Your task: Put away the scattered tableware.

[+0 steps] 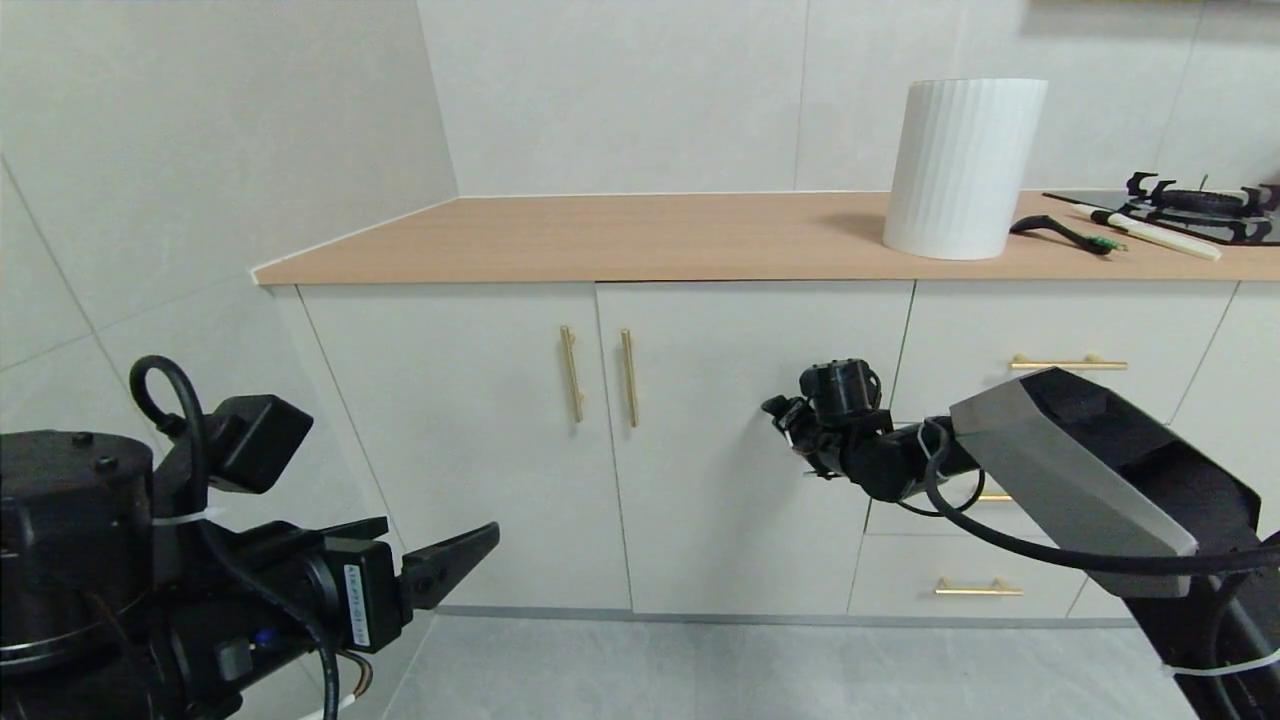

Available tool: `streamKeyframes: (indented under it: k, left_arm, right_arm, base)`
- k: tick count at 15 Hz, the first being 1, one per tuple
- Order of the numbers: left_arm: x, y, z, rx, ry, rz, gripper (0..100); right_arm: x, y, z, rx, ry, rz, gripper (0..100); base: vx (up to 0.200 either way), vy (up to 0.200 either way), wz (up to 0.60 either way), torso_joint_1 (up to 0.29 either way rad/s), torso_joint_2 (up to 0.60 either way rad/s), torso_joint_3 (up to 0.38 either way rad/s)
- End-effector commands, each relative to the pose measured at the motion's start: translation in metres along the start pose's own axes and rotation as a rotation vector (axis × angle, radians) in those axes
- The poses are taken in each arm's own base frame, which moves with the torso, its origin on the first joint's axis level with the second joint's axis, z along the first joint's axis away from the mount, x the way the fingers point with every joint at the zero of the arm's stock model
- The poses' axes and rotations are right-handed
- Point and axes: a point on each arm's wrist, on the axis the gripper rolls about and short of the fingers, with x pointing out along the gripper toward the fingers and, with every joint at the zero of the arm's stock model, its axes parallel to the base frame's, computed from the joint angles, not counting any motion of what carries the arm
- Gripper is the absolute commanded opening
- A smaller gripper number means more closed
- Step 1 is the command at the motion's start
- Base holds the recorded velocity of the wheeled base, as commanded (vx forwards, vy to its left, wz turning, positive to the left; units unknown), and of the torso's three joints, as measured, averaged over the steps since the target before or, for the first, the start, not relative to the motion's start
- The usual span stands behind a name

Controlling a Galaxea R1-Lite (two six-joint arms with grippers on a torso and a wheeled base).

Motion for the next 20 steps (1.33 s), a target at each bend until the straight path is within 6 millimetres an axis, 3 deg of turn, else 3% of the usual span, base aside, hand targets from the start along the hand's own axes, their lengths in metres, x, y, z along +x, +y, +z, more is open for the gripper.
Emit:
streamKeyframes:
  k: [1,4,9,12,13,14,19,20]
  left_arm:
    - [0.000,0.000,0.000,0.000,-0.001,0.000,100]
    - [-0.001,0.000,0.000,-0.001,-0.003,-0.001,100]
    - [-0.001,0.000,0.000,-0.001,-0.003,-0.001,100]
    - [-0.005,0.000,0.002,0.000,-0.018,-0.009,100]
    - [-0.007,0.000,0.002,-0.001,-0.025,-0.011,100]
    - [-0.012,0.000,0.005,-0.001,-0.049,-0.021,100]
    - [-0.045,0.014,0.018,0.060,-0.202,0.029,100]
    - [-0.067,0.017,0.016,0.050,-0.268,0.025,100]
  right_arm:
    - [0.007,-0.003,0.007,0.005,-0.029,-0.028,100]
    - [0.008,-0.004,0.011,0.007,-0.037,-0.045,100]
    - [-0.008,0.004,0.009,-0.003,-0.010,-0.037,100]
    - [-0.071,0.024,0.019,-0.013,0.134,0.052,100]
    - [-0.084,0.027,0.023,-0.013,0.159,0.079,100]
    - [-0.117,0.032,0.033,-0.028,0.186,0.164,100]
    - [-0.211,0.022,0.049,-0.239,0.053,0.339,100]
    - [-0.259,0.015,0.058,-0.340,-0.037,0.389,100]
  base:
    - [0.000,0.000,0.00,0.000,0.00,0.000]
    - [0.000,0.000,0.00,0.000,0.00,0.000]
    - [0.000,0.000,0.00,0.000,0.00,0.000]
    - [0.000,0.000,0.00,0.000,0.00,0.000]
    - [0.000,0.000,0.00,0.000,0.00,0.000]
    - [0.000,0.000,0.00,0.000,0.00,0.000]
    - [0.000,0.000,0.00,0.000,0.00,0.000]
    - [0.000,0.000,0.00,0.000,0.00,0.000]
